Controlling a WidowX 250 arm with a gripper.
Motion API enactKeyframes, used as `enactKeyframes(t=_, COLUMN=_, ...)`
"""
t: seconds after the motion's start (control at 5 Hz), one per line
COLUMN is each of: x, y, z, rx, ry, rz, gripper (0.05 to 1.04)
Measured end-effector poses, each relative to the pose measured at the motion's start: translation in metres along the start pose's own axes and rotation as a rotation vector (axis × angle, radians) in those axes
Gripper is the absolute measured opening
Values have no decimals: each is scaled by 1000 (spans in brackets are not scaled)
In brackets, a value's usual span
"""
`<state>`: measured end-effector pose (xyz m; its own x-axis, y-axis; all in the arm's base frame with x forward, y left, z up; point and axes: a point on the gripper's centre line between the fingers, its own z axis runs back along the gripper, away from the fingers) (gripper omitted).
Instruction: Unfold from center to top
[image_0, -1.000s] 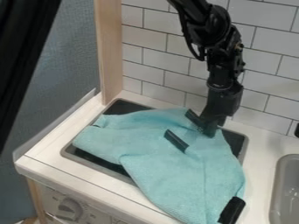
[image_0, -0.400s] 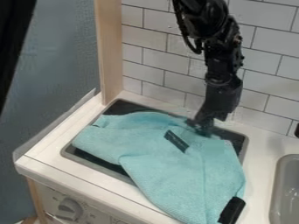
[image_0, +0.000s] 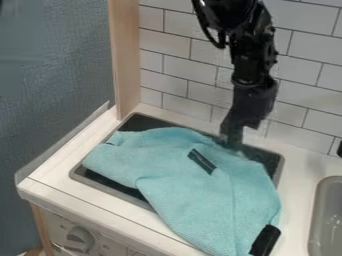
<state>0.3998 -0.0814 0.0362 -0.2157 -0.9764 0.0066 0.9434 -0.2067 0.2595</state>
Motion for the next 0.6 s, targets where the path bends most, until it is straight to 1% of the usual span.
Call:
enactKeyframes(t=0.2, x=-7, y=-10, z=20, rx=56, ry=3, rz=14, gripper=999)
enactKeyframes(t=0.4, x=-12, y=-21, z=39, rx=124, ry=-4, rz=35, gripper=998)
enactKeyframes(t=0.6, x=-16, y=-37, z=36, rx=91, ry=8, rz=38, gripper=998)
